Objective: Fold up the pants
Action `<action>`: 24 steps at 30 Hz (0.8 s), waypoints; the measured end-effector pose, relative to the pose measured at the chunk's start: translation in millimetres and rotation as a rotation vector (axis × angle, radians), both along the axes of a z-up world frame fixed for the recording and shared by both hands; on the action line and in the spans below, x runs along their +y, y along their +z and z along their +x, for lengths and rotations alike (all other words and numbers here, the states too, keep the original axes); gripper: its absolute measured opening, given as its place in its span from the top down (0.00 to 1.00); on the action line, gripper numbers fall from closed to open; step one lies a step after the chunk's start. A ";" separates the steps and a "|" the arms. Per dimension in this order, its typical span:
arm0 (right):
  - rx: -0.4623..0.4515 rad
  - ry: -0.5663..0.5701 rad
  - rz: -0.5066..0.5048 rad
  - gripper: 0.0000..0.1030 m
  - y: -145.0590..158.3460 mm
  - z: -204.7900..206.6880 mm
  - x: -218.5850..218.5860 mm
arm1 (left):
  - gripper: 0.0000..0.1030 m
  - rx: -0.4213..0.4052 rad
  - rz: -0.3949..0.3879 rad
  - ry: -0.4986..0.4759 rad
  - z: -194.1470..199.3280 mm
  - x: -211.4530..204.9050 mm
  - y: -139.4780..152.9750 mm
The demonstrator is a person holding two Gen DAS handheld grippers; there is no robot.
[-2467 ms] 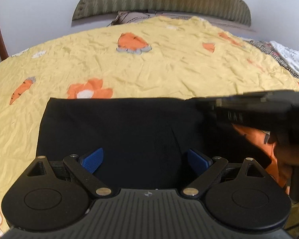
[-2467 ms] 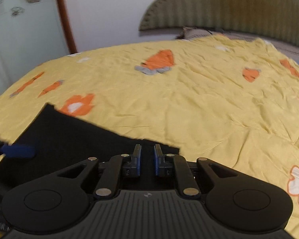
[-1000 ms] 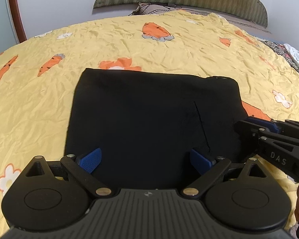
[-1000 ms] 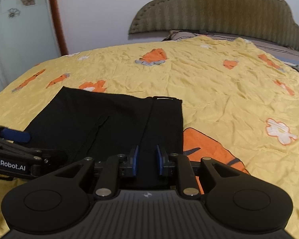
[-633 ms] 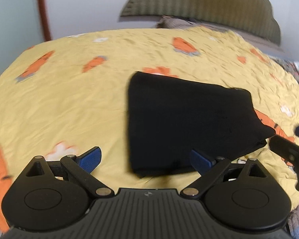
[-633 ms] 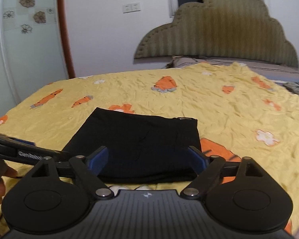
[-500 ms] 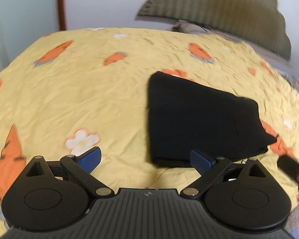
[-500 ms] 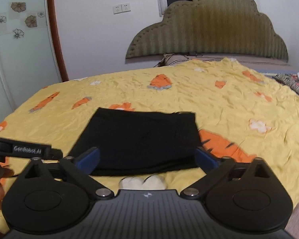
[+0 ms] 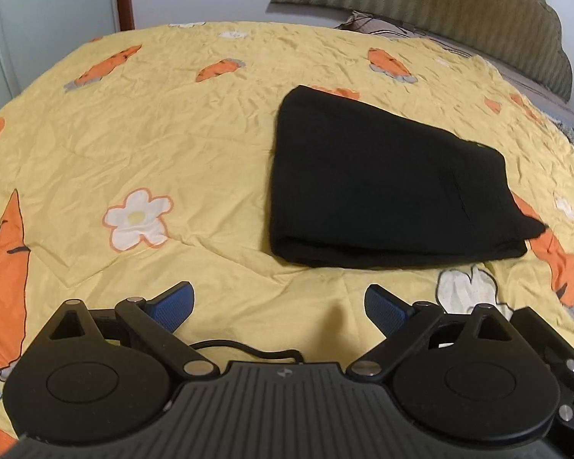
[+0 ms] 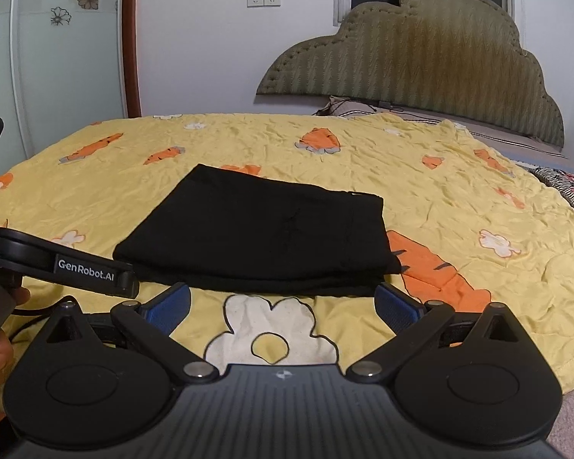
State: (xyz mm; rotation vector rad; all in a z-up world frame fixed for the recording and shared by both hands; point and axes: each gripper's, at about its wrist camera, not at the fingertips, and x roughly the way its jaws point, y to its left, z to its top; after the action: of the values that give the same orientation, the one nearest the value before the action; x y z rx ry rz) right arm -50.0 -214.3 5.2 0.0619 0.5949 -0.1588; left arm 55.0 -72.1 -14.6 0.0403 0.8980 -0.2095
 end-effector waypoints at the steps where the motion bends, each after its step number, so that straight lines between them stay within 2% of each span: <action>1: 0.002 -0.001 0.002 0.00 -1.0 -1.3 -0.6 | 0.06 -0.002 0.005 -0.007 -1.9 -2.7 -1.1; 11: 0.003 0.002 0.019 0.00 -5.2 -5.4 -4.1 | 0.06 -0.042 0.075 -0.041 -12.5 -17.9 -4.2; 24: 0.010 0.007 0.021 0.00 -6.1 -2.7 -4.3 | 0.06 -0.025 0.059 -0.033 -9.1 -13.1 -7.1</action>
State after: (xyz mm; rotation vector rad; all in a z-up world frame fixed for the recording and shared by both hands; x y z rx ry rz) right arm -52.7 -218.5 -1.0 0.0794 0.6065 -0.1464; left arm 45.8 -85.2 -21.7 0.1124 0.8785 -0.2129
